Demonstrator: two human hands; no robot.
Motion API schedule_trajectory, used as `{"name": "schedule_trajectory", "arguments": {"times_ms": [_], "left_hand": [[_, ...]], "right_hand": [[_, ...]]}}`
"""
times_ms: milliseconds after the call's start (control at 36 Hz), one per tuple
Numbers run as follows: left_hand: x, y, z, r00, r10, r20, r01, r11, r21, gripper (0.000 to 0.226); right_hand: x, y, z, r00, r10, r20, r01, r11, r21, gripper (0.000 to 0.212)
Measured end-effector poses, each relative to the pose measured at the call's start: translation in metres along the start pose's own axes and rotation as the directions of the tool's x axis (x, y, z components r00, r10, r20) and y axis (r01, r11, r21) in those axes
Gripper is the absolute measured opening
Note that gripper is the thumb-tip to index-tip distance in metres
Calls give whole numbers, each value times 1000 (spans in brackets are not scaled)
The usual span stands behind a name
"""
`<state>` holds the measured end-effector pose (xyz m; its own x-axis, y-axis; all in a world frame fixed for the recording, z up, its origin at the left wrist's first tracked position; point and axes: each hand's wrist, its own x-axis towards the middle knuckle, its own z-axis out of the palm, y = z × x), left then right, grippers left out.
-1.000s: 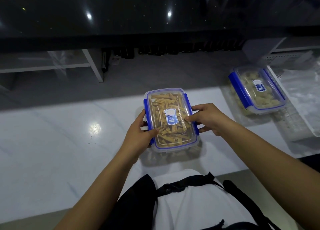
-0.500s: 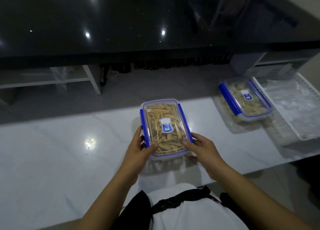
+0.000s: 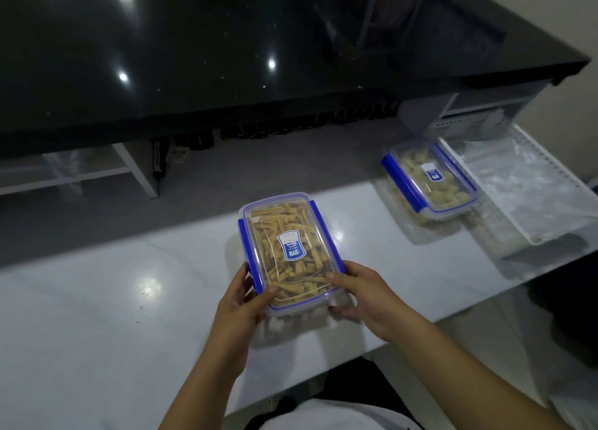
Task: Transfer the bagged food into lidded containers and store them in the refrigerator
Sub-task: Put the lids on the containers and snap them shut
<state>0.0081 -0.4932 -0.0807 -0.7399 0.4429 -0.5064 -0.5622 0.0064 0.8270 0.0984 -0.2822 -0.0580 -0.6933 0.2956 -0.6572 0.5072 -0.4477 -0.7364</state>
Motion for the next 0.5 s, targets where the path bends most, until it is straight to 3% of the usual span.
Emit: {"name": "schedule_trajectory", "arguments": {"times_ms": [500], "left_hand": [[22, 21, -3, 987, -112, 114, 100, 990, 103, 59]], "right_hand": [[0, -9, -6, 1000, 1, -8, -1, 999, -35, 31]]}}
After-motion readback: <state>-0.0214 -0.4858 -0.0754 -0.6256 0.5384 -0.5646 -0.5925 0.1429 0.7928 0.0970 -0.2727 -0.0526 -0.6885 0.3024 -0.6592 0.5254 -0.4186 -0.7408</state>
